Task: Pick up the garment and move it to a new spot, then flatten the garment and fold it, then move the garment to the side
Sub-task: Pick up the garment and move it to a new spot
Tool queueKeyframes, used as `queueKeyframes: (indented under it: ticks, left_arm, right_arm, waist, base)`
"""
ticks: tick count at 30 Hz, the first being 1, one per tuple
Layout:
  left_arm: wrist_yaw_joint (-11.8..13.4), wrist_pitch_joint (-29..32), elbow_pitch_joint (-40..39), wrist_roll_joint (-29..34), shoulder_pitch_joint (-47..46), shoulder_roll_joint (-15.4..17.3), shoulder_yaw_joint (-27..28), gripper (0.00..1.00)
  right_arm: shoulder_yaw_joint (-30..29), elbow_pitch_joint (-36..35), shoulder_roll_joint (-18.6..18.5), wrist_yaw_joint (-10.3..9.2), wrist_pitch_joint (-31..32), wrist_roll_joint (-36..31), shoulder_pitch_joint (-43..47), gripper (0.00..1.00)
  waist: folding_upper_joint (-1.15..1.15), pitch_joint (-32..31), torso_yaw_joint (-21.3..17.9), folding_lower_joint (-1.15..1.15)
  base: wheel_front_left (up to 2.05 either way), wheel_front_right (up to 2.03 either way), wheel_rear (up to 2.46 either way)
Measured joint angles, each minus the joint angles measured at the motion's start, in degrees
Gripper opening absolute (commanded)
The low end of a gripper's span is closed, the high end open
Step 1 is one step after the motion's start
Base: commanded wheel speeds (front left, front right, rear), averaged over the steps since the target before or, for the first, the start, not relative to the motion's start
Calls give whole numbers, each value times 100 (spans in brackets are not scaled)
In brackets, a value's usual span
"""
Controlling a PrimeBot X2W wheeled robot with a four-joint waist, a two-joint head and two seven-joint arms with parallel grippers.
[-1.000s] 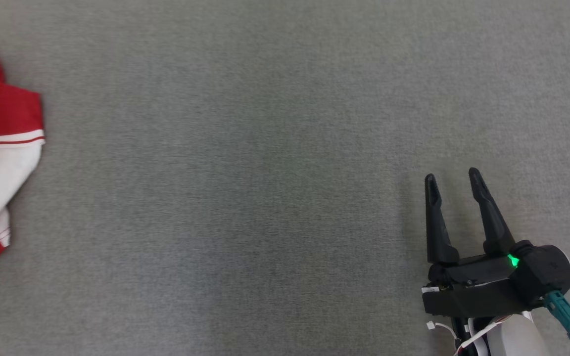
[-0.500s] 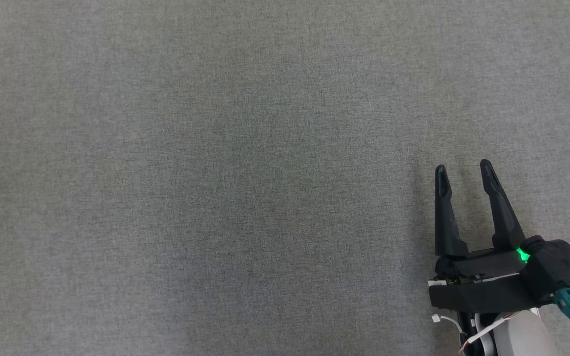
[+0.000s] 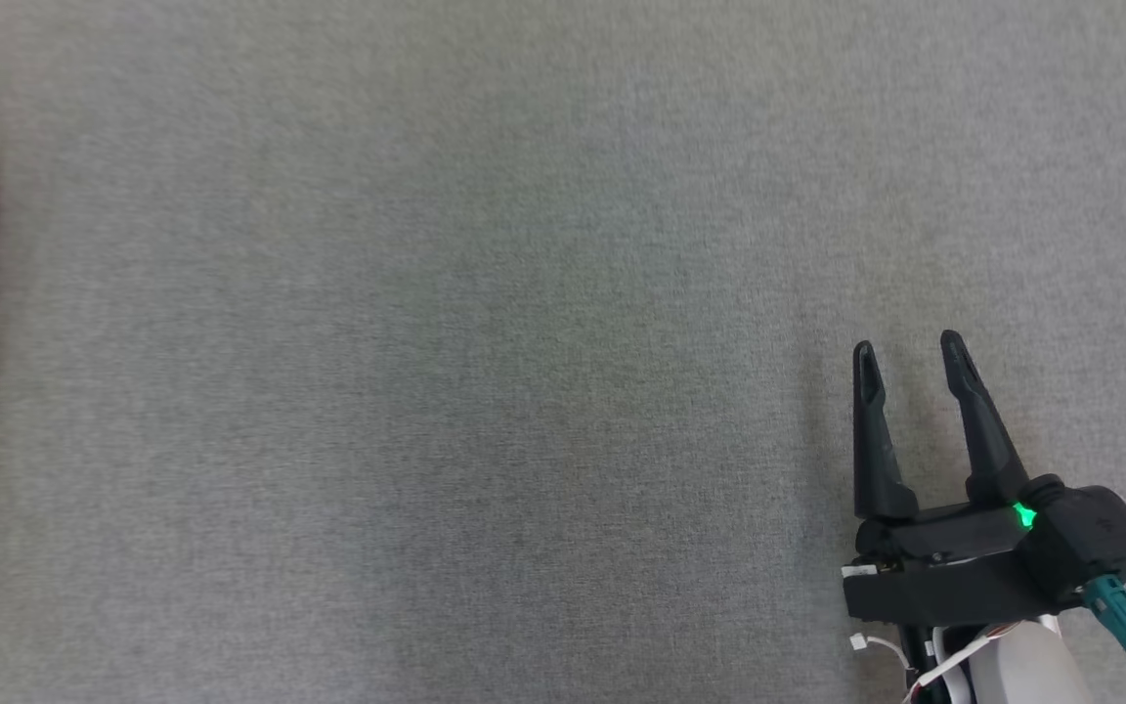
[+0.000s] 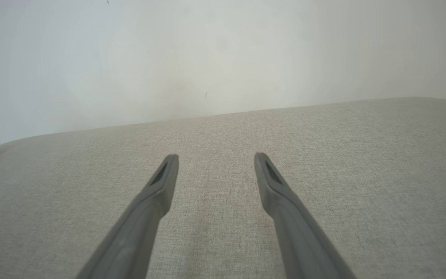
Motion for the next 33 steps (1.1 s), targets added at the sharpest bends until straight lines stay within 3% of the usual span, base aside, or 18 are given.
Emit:
queueKeyframes:
  ticks: [12,19,33]
  left_arm:
    - [0,-829,-1302,-185,-712,247,-679,0]
    - [0,-679,-2498,-368,-983,230,-1117,0]
    - [55,104,-4332,-650,-993,-739,-1917,0]
  right_arm:
    - [189,261,3,0,1,321,221,100]
    - [177,350,3,0,1,521,371,100]
    - [302,424,1,0,0,798,435,100]
  waist:
    - [-1,-790,167,0]
    - [-2,-1255,54,-1]
    - [-1,-1552,-922,-1]
  base:
    - [0,0,0]
    - [0,0,0]
    - [0,0,0]
